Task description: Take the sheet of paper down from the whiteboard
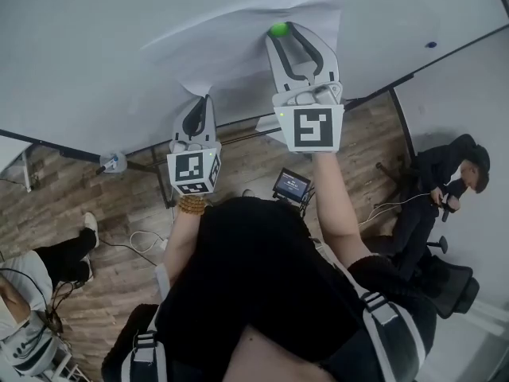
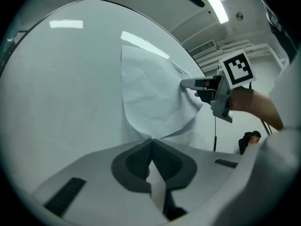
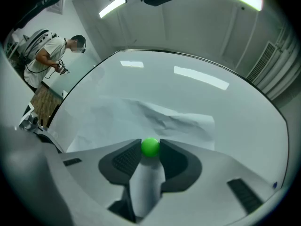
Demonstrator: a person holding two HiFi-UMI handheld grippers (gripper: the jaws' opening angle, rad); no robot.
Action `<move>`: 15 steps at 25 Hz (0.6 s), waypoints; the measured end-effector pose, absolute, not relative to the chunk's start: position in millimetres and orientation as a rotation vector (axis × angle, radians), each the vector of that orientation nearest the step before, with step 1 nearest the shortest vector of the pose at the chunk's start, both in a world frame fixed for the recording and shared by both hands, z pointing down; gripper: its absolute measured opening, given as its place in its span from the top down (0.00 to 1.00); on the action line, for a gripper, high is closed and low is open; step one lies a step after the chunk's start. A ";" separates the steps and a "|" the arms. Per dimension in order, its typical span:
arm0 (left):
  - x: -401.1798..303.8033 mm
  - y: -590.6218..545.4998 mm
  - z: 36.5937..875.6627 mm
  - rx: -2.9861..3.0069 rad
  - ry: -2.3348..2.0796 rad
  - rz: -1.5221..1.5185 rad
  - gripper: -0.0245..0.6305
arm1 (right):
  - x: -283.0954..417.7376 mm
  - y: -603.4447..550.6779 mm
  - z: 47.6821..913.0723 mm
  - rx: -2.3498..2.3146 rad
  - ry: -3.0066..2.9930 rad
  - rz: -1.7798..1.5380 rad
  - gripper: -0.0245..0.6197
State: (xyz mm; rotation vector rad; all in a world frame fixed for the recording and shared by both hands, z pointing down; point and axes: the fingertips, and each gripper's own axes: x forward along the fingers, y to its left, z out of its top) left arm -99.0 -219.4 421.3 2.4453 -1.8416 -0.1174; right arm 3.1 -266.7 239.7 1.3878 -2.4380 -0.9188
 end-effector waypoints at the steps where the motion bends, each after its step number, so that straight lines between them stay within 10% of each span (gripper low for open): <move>1: -99.1 -219.6 421.5 2.445 -1.842 -0.118 0.95 | 3.2 -267.0 239.9 1.388 -2.438 -0.918 0.78; 15: -99.3 -219.5 420.9 2.442 -1.845 -0.124 0.95 | 3.4 -268.1 242.8 1.374 -2.471 -0.873 0.78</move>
